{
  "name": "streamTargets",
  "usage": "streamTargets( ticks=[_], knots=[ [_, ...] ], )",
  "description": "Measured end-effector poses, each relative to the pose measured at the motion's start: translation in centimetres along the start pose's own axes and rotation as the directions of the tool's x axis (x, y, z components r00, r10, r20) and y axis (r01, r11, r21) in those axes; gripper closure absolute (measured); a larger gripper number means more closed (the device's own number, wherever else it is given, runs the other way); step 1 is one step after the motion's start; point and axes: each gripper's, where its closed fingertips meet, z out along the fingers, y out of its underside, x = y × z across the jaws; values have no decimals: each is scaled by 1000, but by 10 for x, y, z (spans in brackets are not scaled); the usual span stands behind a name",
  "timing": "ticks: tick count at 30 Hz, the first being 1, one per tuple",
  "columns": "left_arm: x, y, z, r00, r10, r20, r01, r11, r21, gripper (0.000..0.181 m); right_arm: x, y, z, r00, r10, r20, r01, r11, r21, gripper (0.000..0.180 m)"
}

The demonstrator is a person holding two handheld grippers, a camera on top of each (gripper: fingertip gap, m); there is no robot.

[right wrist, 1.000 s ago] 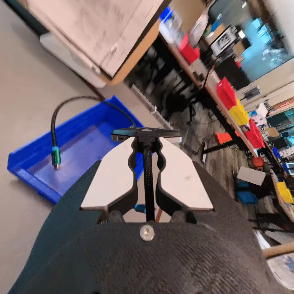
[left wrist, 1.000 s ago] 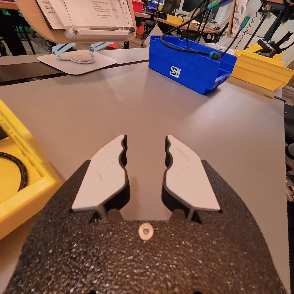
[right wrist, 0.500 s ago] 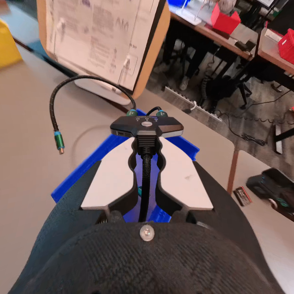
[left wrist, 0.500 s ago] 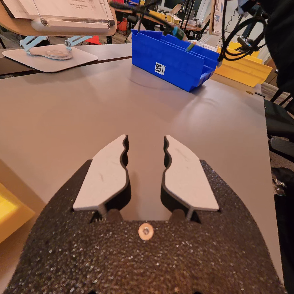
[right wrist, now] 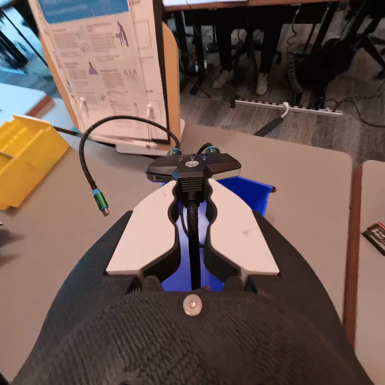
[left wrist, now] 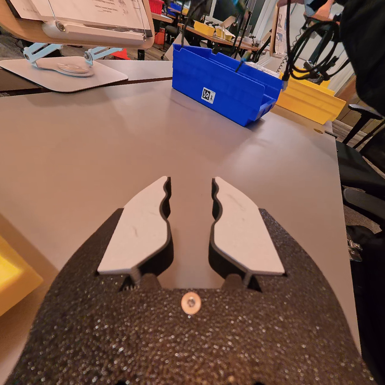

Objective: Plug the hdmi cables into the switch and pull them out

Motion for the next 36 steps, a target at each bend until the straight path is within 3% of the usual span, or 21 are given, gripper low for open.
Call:
streamTargets(
  ticks=[7, 14, 23, 27, 30, 36],
  knots=[
    [16, -18, 22, 998, -12, -62, 14, 1000, 26, 144, 12, -3, -8, 968, 195, 156, -213, 971, 107, 157],
    [52, -48, 82, 971, 162, -178, -180, 979, -91, 135, 10, -10, -11, 953, 202, 227, -248, 948, 198, 157],
    [59, 0, 107, 972, 103, -211, -145, 969, -198, 137, 29, -25, -19, 915, 283, 286, -367, 879, 305, 157],
    [59, 6, 111, 974, 77, -212, -120, 973, -199, 138, 29, -21, -19, 936, 154, 316, -282, 866, 413, 157],
    [58, 12, 112, 975, 60, -213, -108, 968, -224, 138, 33, 2, -13, 896, 193, 399, -362, 839, 406, 157],
    [57, 10, 110, 975, 45, -216, -92, 973, -214, 140, 56, 53, -11, 977, 5, 215, -85, 927, 365, 157]
  ],
)
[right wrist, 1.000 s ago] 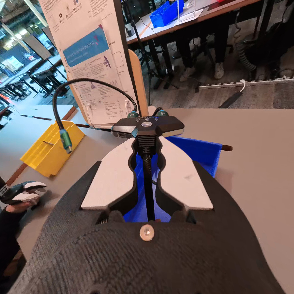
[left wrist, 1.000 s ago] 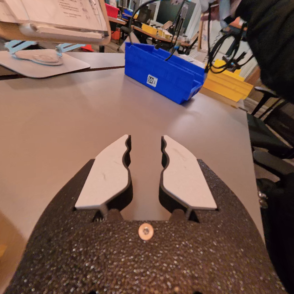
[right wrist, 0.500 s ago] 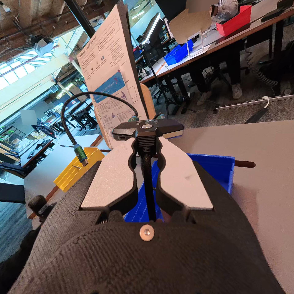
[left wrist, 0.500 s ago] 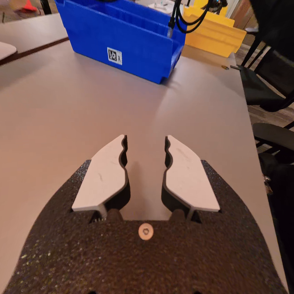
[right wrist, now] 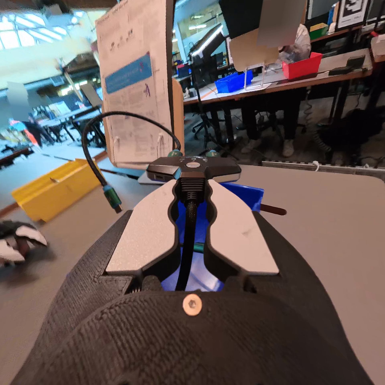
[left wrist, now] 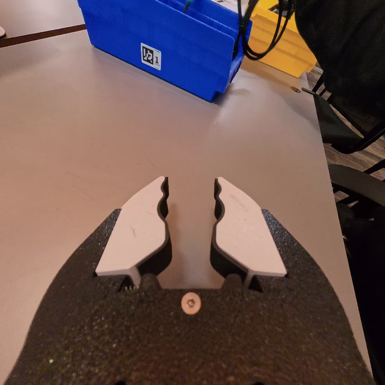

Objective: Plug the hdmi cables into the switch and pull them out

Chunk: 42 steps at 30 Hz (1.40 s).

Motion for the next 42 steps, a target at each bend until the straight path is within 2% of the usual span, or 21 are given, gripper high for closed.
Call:
streamTargets(
  ticks=[4, 9, 10, 11, 12, 13, 14, 18, 20, 22, 24, 26, 28, 30, 32, 35, 37, 39, 40, 41, 42],
  knots=[
    [-3, -2, -2, 1000, -27, 4, 27, 1000, 16, 142, 6, 30, -10, 972, -237, -1, 234, 960, -155, 158],
    [-4, -1, -2, 999, -39, 6, 39, 999, 18, 148, 15, 48, -10, 850, -525, -41, 479, 802, -356, 157],
    [-4, -2, -2, 999, -35, 9, 35, 999, 21, 149, 13, 46, -10, 794, -607, -36, 548, 741, -387, 180],
    [-4, -2, -3, 999, -33, 11, 33, 999, 25, 150, 19, 43, -12, 694, -717, -62, 621, 640, -452, 180],
    [-4, -2, -4, 999, -33, 13, 32, 999, 31, 151, 23, 51, -16, 598, -802, -13, 664, 504, -553, 180],
    [-4, -2, -4, 999, -34, 15, 34, 999, 37, 151, 25, 63, -19, 559, -827, 55, 663, 406, -629, 180],
    [-4, -3, -5, 999, -36, 14, 35, 999, 40, 151, 20, 73, -18, 578, -810, 97, 658, 392, -643, 180],
    [-4, -1, -3, 999, -43, 5, 43, 999, 27, 151, 9, 72, -18, 674, -737, 51, 615, 521, -592, 178],
    [-3, -1, -3, 999, -41, 5, 41, 999, 23, 150, -3, 66, -22, 718, -694, 59, 606, 581, -542, 168],
    [-3, -1, -3, 999, -40, 4, 40, 999, 21, 150, -1, 44, -32, 718, -695, -41, 585, 634, -506, 157],
    [-3, 0, -3, 999, -39, 2, 39, 999, 19, 150, 3, 30, -48, 777, -614, -142, 486, 727, -486, 152],
    [-2, 0, -3, 999, -37, 0, 37, 999, 17, 151, 4, 47, -74, 887, -416, -202, 241, 789, -566, 139],
    [-2, 0, -3, 1000, -31, -1, 31, 999, 20, 151, -1, 79, -102, 938, -258, -232, 34, 736, -677, 127],
    [0, -1, -3, 1000, -23, -5, 23, 999, 24, 151, 4, 106, -129, 928, -260, -266, -29, 662, -749, 116],
    [1, 0, -3, 1000, -18, -11, 19, 1000, 21, 151, -1, 117, -142, 937, -234, -258, -44, 655, -754, 111],
    [3, 0, -2, 1000, -15, -24, 15, 1000, 15, 151, -14, 129, -161, 952, -267, -152, 33, 580, -814, 127],
    [4, 0, -3, 999, -12, -30, 13, 1000, 16, 151, -22, 140, -166, 950, -310, -38, 128, 497, -858, 122],
    [4, 0, -3, 999, -13, -33, 14, 1000, 15, 151, -8, 142, -170, 908, -419, -27, 161, 408, -899, 138],
    [4, 0, -3, 999, -15, -34, 15, 1000, 16, 151, -9, 144, -172, 912, -410, -23, 146, 376, -915, 146],
    [4, 0, -3, 999, -15, -34, 16, 1000, 19, 151, -17, 143, -170, 924, -383, -9, 145, 373, -916, 153],
    [4, -1, -4, 999, -16, -35, 17, 1000, 25, 151, -26, 136, -162, 925, -380, 12, 181, 411, -894, 161]
  ],
)
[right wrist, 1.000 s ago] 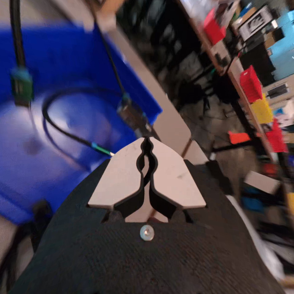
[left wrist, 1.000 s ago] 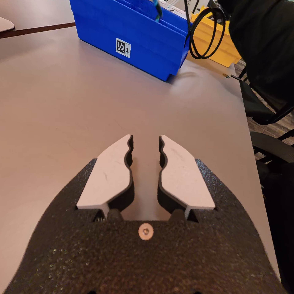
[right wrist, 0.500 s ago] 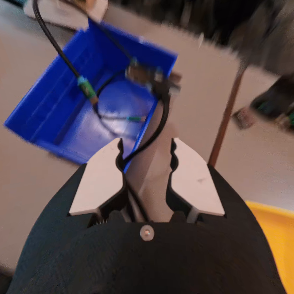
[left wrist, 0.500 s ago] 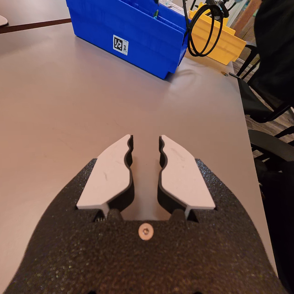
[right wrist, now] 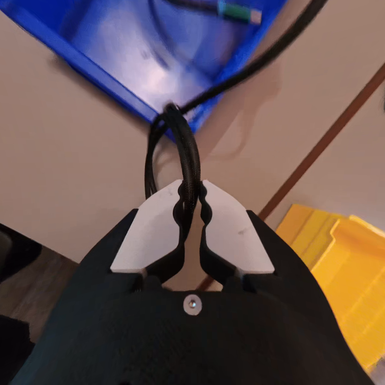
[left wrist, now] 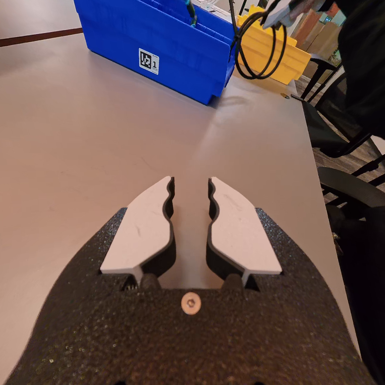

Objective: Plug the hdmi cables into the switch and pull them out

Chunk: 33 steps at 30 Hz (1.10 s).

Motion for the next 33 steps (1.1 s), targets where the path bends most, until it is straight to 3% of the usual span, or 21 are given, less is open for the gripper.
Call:
streamTargets(
  ticks=[3, 5, 8, 11, 14, 18, 21, 26, 29, 33],
  knots=[
    [1, -2, -2, 1000, -9, -9, 9, 1000, 18, 152, -23, -57, -26, 987, 55, 154, -99, 950, 297, 171],
    [2, -2, -2, 1000, -11, -14, 12, 1000, 25, 152, -7, -81, -30, 976, 188, 111, -217, 888, 404, 172],
    [4, -2, -1, 1000, -3, -20, 3, 1000, 21, 152, -12, -112, -13, 937, 307, 168, -348, 769, 537, 173],
    [8, 0, 0, 1000, 11, -29, -11, 1000, 9, 152, -26, -124, 15, 902, 386, 194, -420, 679, 602, 173],
    [12, -1, 1, 999, 6, -48, -5, 1000, 16, 152, -38, -139, 17, 819, 445, 362, -564, 513, 647, 173],
    [16, -2, 0, 997, -12, -72, 14, 999, 31, 154, -51, -152, 23, 700, 426, 573, -714, 406, 570, 170],
    [16, -5, -3, 997, -12, -81, 16, 998, 55, 155, -37, -140, 31, 759, 477, 443, -644, 457, 613, 168],
    [14, -12, -9, 994, -49, -101, 61, 992, 112, 156, -42, -122, 32, 843, 422, 333, -534, 593, 603, 169],
    [14, -15, -12, 993, -50, -105, 65, 988, 142, 158, -38, -105, 26, 926, 357, 125, -357, 718, 598, 141],
    [17, -14, -12, 995, -17, -94, 30, 990, 138, 157, -40, -96, 8, 957, 268, -109, -166, 817, 553, 115]
  ],
)
